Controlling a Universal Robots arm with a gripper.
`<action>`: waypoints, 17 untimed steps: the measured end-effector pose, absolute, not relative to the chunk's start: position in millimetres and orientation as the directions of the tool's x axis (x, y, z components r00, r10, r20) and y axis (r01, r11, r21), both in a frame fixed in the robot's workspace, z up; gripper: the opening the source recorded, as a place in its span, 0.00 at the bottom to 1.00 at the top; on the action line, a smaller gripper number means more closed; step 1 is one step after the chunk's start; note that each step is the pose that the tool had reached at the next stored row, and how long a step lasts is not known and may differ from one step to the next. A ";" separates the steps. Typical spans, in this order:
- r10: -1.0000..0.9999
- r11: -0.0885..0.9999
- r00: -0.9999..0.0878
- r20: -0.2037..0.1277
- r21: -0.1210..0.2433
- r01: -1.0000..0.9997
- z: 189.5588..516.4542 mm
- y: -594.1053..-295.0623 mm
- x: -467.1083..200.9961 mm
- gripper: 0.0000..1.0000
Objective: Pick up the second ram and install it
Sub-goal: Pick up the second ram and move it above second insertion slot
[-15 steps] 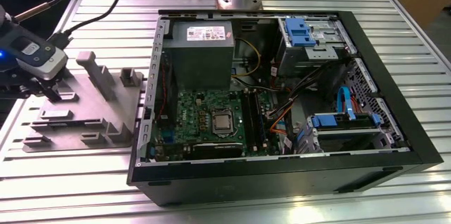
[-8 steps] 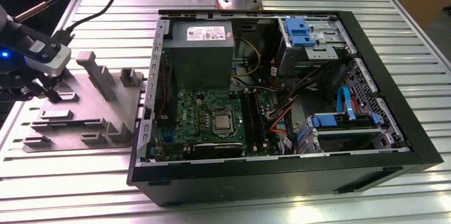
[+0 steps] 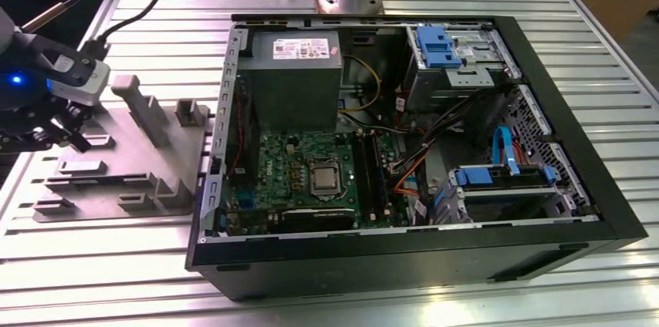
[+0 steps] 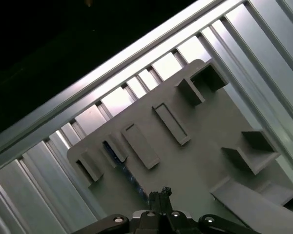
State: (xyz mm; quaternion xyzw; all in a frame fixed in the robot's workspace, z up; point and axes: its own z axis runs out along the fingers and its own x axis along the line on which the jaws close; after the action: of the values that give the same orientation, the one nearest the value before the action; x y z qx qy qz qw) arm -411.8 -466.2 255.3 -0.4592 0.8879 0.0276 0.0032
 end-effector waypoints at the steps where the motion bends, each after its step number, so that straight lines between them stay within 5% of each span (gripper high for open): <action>1: -0.826 0.562 -0.564 -0.031 0.046 -0.826 254.7 -466.2 -411.8 0.10; 17: -0.953 0.301 -0.302 -0.031 0.046 -0.953 246.6 -466.2 -411.8 0.10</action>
State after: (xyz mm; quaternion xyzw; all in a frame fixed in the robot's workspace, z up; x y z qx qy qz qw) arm -411.8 -466.2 246.6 -0.5906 0.8065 0.0278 -0.0011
